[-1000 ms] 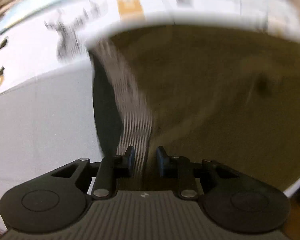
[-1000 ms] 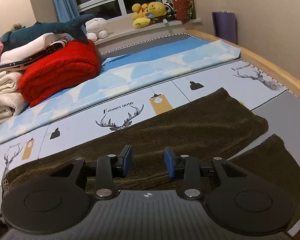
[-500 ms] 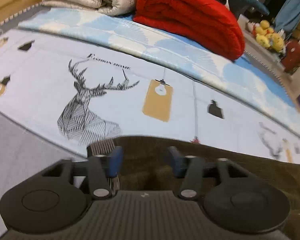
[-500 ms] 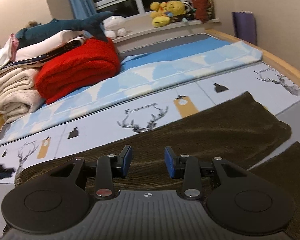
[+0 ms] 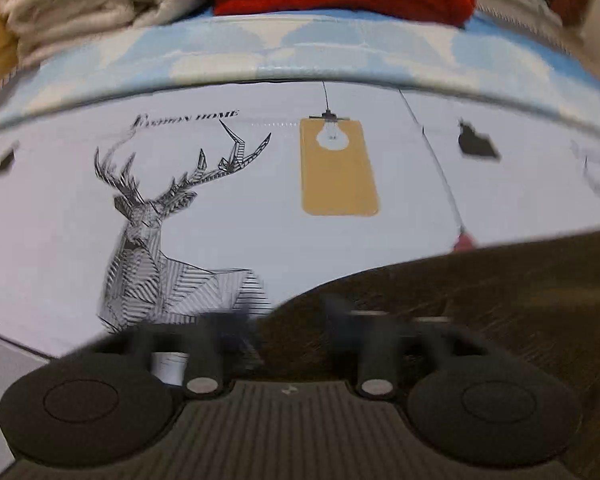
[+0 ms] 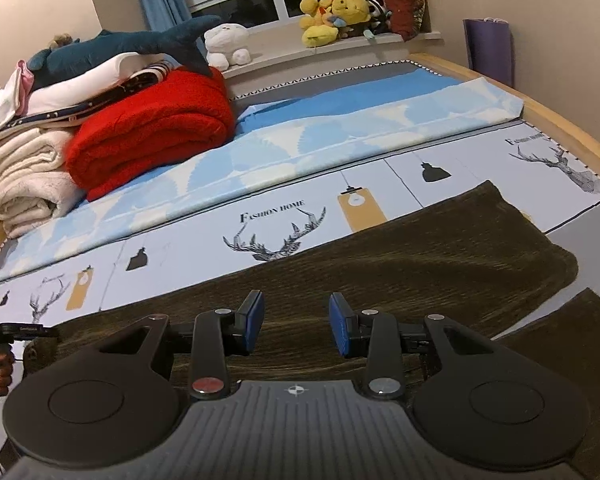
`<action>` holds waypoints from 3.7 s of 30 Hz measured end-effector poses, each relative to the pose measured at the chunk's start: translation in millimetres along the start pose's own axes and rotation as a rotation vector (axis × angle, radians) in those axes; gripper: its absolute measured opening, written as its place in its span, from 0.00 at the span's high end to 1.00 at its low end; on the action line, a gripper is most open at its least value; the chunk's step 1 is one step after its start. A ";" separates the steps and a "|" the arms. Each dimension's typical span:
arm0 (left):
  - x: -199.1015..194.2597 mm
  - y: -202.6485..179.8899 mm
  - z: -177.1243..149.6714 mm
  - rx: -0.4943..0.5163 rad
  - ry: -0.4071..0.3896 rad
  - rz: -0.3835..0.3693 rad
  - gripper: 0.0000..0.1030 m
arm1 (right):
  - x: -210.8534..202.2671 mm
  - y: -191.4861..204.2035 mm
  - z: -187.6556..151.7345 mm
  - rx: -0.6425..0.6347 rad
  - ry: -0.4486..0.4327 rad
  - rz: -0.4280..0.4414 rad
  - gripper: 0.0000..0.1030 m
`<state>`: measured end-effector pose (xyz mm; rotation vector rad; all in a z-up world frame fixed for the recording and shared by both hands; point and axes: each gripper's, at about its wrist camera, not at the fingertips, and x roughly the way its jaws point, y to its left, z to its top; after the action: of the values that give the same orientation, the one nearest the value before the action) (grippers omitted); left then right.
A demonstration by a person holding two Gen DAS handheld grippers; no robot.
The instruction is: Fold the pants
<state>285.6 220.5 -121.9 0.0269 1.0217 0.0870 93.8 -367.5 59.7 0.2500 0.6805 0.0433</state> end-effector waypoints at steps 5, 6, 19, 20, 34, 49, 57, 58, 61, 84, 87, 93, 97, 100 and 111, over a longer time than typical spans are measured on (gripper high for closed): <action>-30.4 -9.5 -1.2 0.090 -0.047 -0.001 0.98 | 1.0 -11.6 0.2 -0.004 0.006 -0.035 0.63; -40.6 -11.3 -2.1 0.094 -0.060 -0.003 0.98 | 0.6 -13.6 -0.1 0.000 0.007 -0.041 0.63; -225.3 -49.0 -134.9 0.219 -0.034 -0.094 0.99 | -13.6 -19.0 -19.3 0.057 0.033 -0.075 0.63; -229.1 -48.1 -147.4 0.201 -0.013 -0.091 1.00 | -15.1 -19.5 -20.9 0.060 0.036 -0.075 0.63; -156.8 45.4 -184.5 -0.665 0.285 -0.319 0.45 | -19.1 -36.7 -29.9 0.182 0.029 -0.066 0.63; -128.5 40.9 -156.6 -0.712 0.140 -0.194 0.76 | 31.4 -42.7 -11.2 0.259 0.045 -0.016 0.69; -125.0 43.6 -150.2 -0.770 0.105 -0.234 0.69 | 90.1 -43.6 1.3 0.242 0.076 -0.033 0.69; -120.5 45.2 -152.4 -0.790 0.133 -0.243 0.68 | 98.0 -48.2 1.6 0.270 0.081 -0.037 0.69; -116.9 47.7 -153.8 -0.784 0.156 -0.241 0.68 | 122.2 -60.3 0.1 0.374 0.099 -0.036 0.66; -128.2 40.7 -140.4 -0.614 0.109 -0.203 0.76 | 192.8 -44.3 21.3 0.399 0.092 -0.047 0.97; -136.7 42.4 -140.8 -0.619 0.084 -0.214 0.77 | 146.7 -48.2 30.0 0.381 0.047 -0.033 0.97; -170.5 51.8 -159.1 -0.620 0.020 -0.241 0.79 | 32.0 -68.4 5.0 0.385 0.031 0.004 0.97; -198.1 54.4 -175.4 -0.526 -0.017 -0.201 0.79 | -24.8 -88.9 -53.8 0.415 0.122 -0.003 0.97; -200.2 50.6 -189.2 -0.463 0.027 -0.157 0.79 | -28.8 -108.2 -100.1 0.416 0.315 -0.016 0.96; -155.9 59.8 -198.0 -0.555 0.229 -0.162 0.57 | -30.1 -180.3 -91.8 0.336 0.139 -0.136 0.76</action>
<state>32.3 263.2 -88.8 -0.5813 1.1945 0.2272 5.2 -526.2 -34.2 0.5269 0.8412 -0.1866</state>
